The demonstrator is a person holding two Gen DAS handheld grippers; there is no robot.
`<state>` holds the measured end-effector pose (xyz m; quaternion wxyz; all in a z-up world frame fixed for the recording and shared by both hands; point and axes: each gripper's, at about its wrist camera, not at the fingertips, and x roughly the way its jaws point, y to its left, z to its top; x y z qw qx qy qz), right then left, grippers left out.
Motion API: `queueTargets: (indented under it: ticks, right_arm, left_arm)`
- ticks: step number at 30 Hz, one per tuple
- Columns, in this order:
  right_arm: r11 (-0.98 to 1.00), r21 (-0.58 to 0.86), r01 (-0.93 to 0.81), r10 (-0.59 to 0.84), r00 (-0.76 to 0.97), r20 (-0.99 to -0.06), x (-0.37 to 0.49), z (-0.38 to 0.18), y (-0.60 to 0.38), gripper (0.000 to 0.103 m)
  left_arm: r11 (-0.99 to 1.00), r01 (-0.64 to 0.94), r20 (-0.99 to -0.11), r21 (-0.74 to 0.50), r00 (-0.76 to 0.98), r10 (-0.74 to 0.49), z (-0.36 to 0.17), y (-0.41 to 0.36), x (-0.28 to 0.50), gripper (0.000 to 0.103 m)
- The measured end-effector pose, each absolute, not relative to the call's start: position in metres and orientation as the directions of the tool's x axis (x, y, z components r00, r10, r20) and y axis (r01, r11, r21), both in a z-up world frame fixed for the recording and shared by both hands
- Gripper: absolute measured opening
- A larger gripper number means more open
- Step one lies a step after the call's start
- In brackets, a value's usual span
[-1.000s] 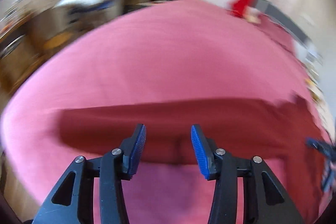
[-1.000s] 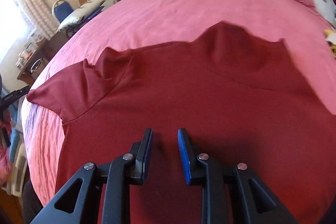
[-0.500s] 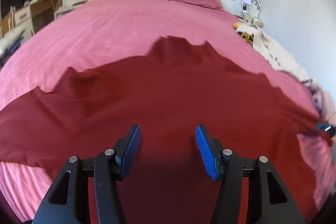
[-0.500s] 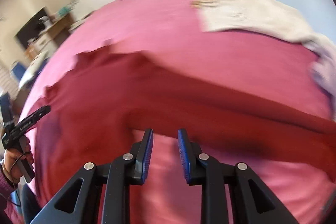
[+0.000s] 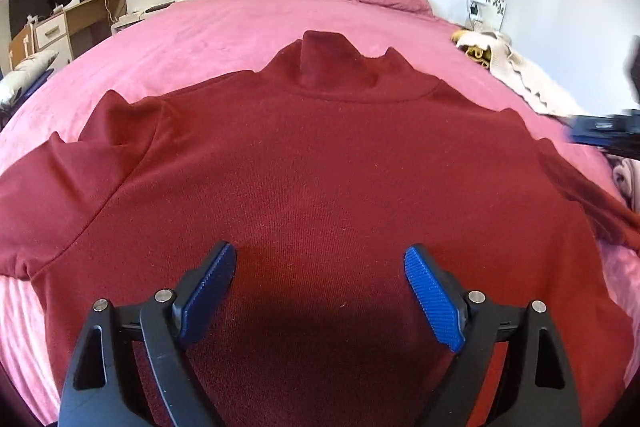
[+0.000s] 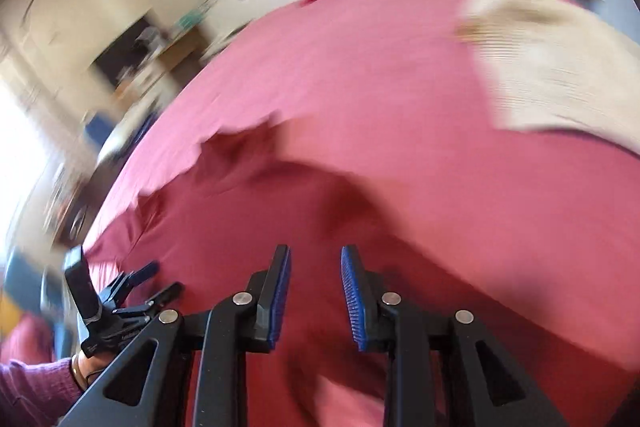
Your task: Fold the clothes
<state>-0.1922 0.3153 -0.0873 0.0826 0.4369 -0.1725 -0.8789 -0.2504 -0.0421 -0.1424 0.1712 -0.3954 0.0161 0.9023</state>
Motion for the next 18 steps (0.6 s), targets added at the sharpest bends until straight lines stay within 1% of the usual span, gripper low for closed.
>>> queueTargets:
  ticks: [3, 4, 5, 6, 7, 8, 9, 10, 12, 14, 15, 18]
  right_arm:
    - [-0.971, 0.239, -0.024, -0.187, -0.552, -0.812, -0.231, -0.117, 0.299, 0.024]
    - [-0.973, 0.219, -0.071, -0.148, -0.536, -0.831, -0.236, -0.127, 0.31, 0.023]
    - [-0.962, 0.251, -0.109, -0.156, -0.535, -0.83, -0.24, -0.136, 0.325, 0.023]
    - [-0.929, 0.342, -0.138, -0.212, -0.56, -0.801, -0.239, -0.139, 0.343, 0.017]
    - [-0.919, 0.352, -0.175, -0.195, -0.576, -0.794, -0.235, -0.136, 0.354, 0.011]
    - [-0.937, 0.286, -0.202, -0.12, -0.582, -0.805, -0.23, -0.128, 0.357, 0.0]
    - [-0.948, 0.219, -0.229, -0.045, -0.585, -0.81, -0.225, -0.121, 0.361, 0.019]
    - [-0.953, 0.185, -0.238, -0.007, -0.595, -0.804, -0.216, -0.113, 0.365, 0.026]
    - [-0.954, 0.219, -0.205, -0.04, -0.636, -0.77, -0.183, -0.096, 0.374, 0.024]
    - [-0.946, 0.237, -0.222, -0.036, -0.654, -0.756, -0.139, -0.086, 0.385, 0.024]
    - [-0.932, 0.252, -0.26, -0.024, -0.65, -0.759, -0.116, -0.086, 0.393, 0.024]
    - [-0.828, 0.363, -0.427, 0.007, -0.654, -0.756, -0.057, -0.104, 0.424, 0.025]
  left_arm:
    - [-0.941, -0.332, -0.727, -0.07, -0.629, 0.276, -0.146, -0.034, -0.25, 0.094]
    - [-0.939, -0.338, -0.73, -0.063, -0.627, 0.274, -0.147, -0.032, -0.251, 0.096]
    - [-0.938, -0.342, -0.732, -0.06, -0.624, 0.275, -0.148, -0.03, -0.251, 0.099]
    - [-0.936, -0.348, -0.734, -0.061, -0.62, 0.278, -0.149, -0.029, -0.251, 0.1]
    - [-0.934, -0.351, -0.735, -0.063, -0.617, 0.282, -0.149, -0.029, -0.251, 0.101]
    - [-0.933, -0.354, -0.736, -0.067, -0.614, 0.286, -0.149, -0.029, -0.251, 0.102]
    - [-0.932, -0.356, -0.736, -0.072, -0.612, 0.29, -0.149, -0.029, -0.252, 0.102]
    - [-0.931, -0.357, -0.736, -0.075, -0.61, 0.293, -0.149, -0.029, -0.252, 0.102]
    - [-0.931, -0.357, -0.736, -0.075, -0.611, 0.294, -0.149, -0.029, -0.251, 0.102]
    - [-0.931, -0.357, -0.735, -0.075, -0.611, 0.293, -0.149, -0.029, -0.251, 0.102]
    - [-0.931, -0.357, -0.735, -0.074, -0.611, 0.293, -0.148, -0.029, -0.251, 0.102]
    - [-0.931, -0.357, -0.736, -0.073, -0.611, 0.292, -0.148, -0.028, -0.251, 0.102]
